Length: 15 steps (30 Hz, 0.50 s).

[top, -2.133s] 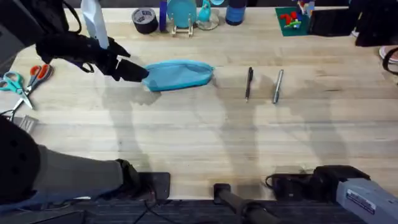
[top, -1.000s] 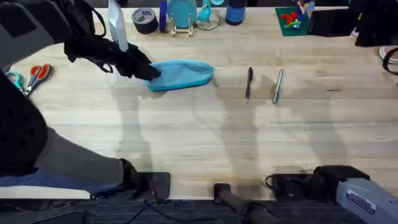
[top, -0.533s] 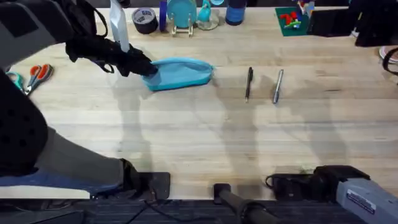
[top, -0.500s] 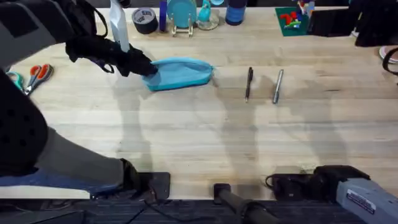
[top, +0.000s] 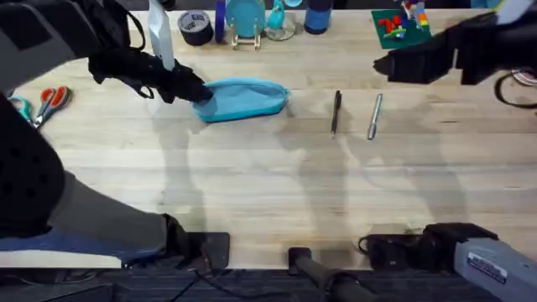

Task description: Unzip the bag, pick up the pens from the table one at a time and place them inside, then zip the bag closed.

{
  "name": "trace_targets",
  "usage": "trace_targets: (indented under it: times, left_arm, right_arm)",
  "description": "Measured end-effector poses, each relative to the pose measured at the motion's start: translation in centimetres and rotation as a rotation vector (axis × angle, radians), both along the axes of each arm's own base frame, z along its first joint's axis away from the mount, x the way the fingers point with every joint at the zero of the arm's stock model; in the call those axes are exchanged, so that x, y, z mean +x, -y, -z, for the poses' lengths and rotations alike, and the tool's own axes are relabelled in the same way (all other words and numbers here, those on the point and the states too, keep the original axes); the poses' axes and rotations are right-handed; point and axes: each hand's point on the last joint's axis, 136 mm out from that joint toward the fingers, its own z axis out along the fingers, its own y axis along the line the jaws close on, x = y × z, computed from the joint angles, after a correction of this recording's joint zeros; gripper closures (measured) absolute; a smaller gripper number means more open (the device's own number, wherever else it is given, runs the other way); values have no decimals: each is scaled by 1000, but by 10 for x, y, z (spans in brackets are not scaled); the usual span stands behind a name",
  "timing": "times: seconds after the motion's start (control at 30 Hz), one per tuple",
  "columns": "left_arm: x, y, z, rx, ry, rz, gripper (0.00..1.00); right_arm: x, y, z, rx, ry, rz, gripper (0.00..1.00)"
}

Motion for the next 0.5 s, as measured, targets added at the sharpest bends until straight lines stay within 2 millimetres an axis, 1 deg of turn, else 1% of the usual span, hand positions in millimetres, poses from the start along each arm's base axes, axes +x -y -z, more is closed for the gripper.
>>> trace_targets:
  times: [0.07,0.13,0.2,0.27,0.37,0.5]
  left_arm:
    - [0,0,0,0,0,0,959]
    - [0,0,0,0,0,0,959]
    - [0,0,0,0,0,0,959]
    - [0,0,0,0,0,0,959]
    - [0,0,0,0,0,0,959]
    - [0,0,0,0,0,0,959]
  right_arm:
    - [6,1,6,-46,19,-42,5]
    - [11,7,18,-110,2,-48,5]
    - [11,14,33,-160,-46,-47,5]
    - [17,19,40,-195,-56,-46,5]
    - [36,22,39,-226,-3,-40,5]
    - [62,22,24,-240,123,-44,5]
